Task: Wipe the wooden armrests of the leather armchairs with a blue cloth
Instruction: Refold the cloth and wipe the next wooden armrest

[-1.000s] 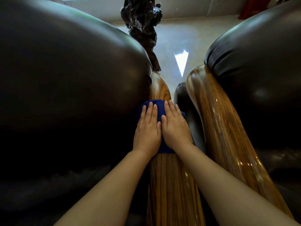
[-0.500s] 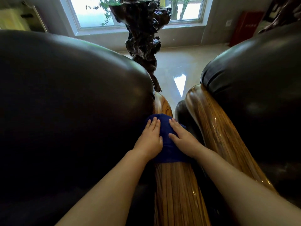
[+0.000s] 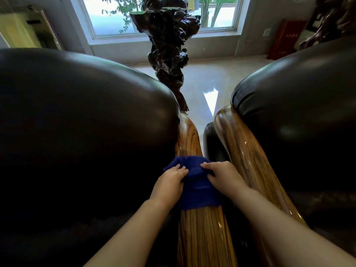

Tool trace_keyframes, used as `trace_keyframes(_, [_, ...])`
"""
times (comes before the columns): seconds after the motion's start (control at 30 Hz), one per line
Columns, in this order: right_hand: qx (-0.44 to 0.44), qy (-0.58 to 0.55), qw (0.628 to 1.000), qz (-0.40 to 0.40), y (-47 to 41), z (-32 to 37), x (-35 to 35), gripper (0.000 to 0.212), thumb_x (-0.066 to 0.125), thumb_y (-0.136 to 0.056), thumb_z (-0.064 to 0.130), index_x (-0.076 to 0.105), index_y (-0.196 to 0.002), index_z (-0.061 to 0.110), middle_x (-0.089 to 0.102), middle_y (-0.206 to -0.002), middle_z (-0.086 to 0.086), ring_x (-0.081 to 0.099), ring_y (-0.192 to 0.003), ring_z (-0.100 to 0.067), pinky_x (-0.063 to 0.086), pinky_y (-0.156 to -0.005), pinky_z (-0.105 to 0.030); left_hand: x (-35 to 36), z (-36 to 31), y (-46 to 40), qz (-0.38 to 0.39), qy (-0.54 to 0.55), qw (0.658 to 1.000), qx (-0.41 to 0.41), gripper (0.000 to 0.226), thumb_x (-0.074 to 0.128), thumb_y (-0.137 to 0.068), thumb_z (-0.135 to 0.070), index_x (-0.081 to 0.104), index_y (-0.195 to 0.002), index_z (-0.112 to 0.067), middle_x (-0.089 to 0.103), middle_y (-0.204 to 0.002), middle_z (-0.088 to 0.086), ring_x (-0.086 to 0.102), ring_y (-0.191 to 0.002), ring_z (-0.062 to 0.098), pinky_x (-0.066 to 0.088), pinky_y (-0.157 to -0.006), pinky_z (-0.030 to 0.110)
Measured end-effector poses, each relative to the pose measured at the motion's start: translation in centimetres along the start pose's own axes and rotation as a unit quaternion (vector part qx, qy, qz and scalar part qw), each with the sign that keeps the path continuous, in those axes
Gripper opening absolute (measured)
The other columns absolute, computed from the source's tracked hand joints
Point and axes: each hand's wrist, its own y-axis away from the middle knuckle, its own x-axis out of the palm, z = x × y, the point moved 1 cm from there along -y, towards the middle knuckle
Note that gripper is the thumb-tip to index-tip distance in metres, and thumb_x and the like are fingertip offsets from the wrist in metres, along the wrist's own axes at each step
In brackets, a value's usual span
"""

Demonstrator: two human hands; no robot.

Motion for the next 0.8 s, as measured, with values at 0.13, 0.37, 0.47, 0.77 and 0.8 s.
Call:
trace_keyframes(0.13, [-0.007,-0.001,1.0,0.016,1.3,0.3,-1.3,0.022,0.056,-0.087,0.015,0.065,-0.106,0.021,0.069,-0.103,-0.001,0.062,-0.095,-0.012,0.044,-0.082,-0.021,-1.7,-1.2,1.1,0.007,0.024,0.999,-0.033,0.033,0.055,-0.086,-0.01,0.061,-0.117,-0.021,0.059,-0.122,0.004,0.054,-0.112,0.016,0.044,-0.099,0.031])
trace_keyframes(0.37, [-0.006,-0.009,0.998,0.057,3.8,1.4,-4.1,0.015,0.058,-0.084,0.011,0.066,-0.091,0.022,0.065,-0.089,0.005,0.058,-0.081,-0.007,0.046,-0.072,-0.02,-4.9,-3.7,2.5,0.072,0.035,0.996,-0.024,0.024,0.06,-0.083,-0.008,0.066,-0.102,-0.02,0.065,-0.105,-0.001,0.06,-0.094,0.009,0.052,-0.087,0.031])
trace_keyframes(0.47, [-0.014,-0.018,0.999,0.041,4.8,2.3,-6.8,0.014,0.06,-0.083,0.011,0.067,-0.09,0.021,0.065,-0.085,0.006,0.058,-0.077,-0.006,0.046,-0.068,-0.019,-7.2,-5.5,2.8,0.066,0.039,0.997,-0.015,0.023,0.064,-0.079,-0.006,0.069,-0.1,-0.016,0.068,-0.099,0.001,0.063,-0.09,0.013,0.055,-0.084,0.036])
trace_keyframes(0.77, [-0.037,-0.05,0.998,0.001,10.4,7.0,-22.4,0.016,0.068,-0.074,0.008,0.073,-0.088,0.016,0.065,-0.077,0.006,0.062,-0.075,-0.007,0.046,-0.064,-0.013,-18.4,-16.2,6.6,0.016,0.065,0.997,-0.031,0.031,0.075,-0.067,-0.012,0.073,-0.098,-0.014,0.073,-0.095,0.003,0.065,-0.087,0.011,0.05,-0.082,0.024])
trace_keyframes(0.8, [-0.045,-0.047,0.998,0.005,11.7,7.8,-24.2,0.016,0.068,-0.074,0.008,0.073,-0.087,0.015,0.065,-0.077,0.005,0.062,-0.074,-0.007,0.046,-0.065,-0.014,-19.7,-17.7,7.6,0.011,0.063,0.998,-0.028,0.03,0.076,-0.067,-0.013,0.073,-0.097,-0.014,0.073,-0.094,0.003,0.064,-0.086,0.011,0.047,-0.078,0.018])
